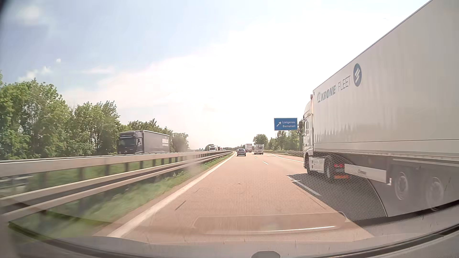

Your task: Follow the waypoints while adhering to traffic rules and regulations

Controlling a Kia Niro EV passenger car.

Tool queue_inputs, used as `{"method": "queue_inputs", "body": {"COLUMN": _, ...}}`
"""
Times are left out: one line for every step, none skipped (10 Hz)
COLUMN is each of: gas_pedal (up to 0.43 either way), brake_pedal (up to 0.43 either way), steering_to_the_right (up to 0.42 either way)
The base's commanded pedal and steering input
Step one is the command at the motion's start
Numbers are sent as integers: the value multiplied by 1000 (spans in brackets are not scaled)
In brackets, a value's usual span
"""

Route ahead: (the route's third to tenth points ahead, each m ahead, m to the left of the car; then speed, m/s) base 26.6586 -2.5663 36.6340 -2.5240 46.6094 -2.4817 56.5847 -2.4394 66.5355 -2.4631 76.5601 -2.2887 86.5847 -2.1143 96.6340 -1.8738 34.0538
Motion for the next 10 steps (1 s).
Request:
{"method": "queue_inputs", "body": {"gas_pedal": 209, "brake_pedal": 0, "steering_to_the_right": -5}}
{"method": "queue_inputs", "body": {"gas_pedal": 209, "brake_pedal": 0, "steering_to_the_right": -5}}
{"method": "queue_inputs", "body": {"gas_pedal": 209, "brake_pedal": 0, "steering_to_the_right": -5}}
{"method": "queue_inputs", "body": {"gas_pedal": 209, "brake_pedal": 0, "steering_to_the_right": -4}}
{"method": "queue_inputs", "body": {"gas_pedal": 209, "brake_pedal": 0, "steering_to_the_right": -4}}
{"method": "queue_inputs", "body": {"gas_pedal": 209, "brake_pedal": 0, "steering_to_the_right": -4}}
{"method": "queue_inputs", "body": {"gas_pedal": 209, "brake_pedal": 0, "steering_to_the_right": -4}}
{"method": "queue_inputs", "body": {"gas_pedal": 209, "brake_pedal": 0, "steering_to_the_right": -3}}
{"method": "queue_inputs", "body": {"gas_pedal": 209, "brake_pedal": 0, "steering_to_the_right": -3}}
{"method": "queue_inputs", "body": {"gas_pedal": 209, "brake_pedal": 0, "steering_to_the_right": -3}}
